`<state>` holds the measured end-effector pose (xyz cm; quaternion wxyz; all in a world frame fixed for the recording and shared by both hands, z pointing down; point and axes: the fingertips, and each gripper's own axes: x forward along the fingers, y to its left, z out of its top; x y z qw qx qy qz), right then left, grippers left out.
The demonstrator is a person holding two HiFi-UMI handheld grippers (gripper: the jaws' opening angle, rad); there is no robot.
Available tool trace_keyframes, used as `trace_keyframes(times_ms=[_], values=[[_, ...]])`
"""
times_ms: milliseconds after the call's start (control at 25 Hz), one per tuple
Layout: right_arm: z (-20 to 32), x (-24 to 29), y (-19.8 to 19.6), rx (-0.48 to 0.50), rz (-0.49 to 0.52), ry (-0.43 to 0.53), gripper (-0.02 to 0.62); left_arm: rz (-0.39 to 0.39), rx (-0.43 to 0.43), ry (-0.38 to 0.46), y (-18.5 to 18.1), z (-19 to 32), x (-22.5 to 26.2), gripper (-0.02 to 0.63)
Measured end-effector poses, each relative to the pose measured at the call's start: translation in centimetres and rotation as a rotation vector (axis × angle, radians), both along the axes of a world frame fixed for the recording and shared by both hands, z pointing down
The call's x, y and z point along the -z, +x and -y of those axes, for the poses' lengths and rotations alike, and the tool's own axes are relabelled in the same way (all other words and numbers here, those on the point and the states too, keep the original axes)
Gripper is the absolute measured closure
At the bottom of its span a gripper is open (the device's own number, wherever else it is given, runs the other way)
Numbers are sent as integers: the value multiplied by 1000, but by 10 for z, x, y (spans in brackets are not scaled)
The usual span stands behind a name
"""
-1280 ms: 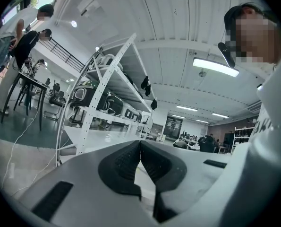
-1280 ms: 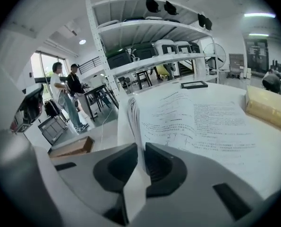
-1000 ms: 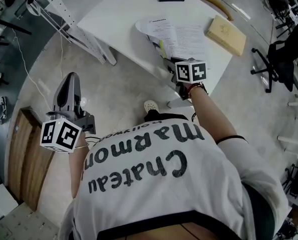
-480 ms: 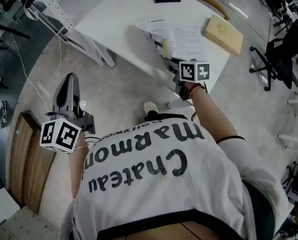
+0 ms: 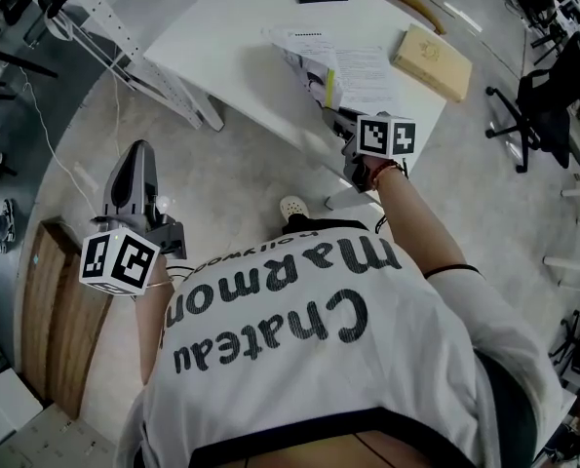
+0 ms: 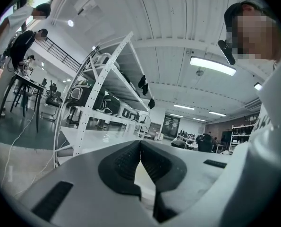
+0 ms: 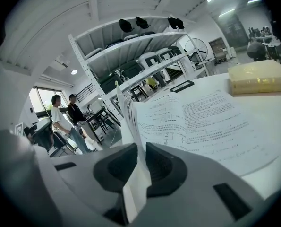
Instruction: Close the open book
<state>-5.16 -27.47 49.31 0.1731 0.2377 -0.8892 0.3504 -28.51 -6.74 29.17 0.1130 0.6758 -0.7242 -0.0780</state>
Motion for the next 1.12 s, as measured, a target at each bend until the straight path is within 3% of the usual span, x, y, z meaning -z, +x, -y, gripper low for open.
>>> trace_keyframes(times_ms=[480,1120], values=[[1,7,20,-54,54,0,526,-16,-37,-3,14,8,-5,581],[8,9,40,-90,54,47,528,-21,-59,-13,15,24,-12,581]])
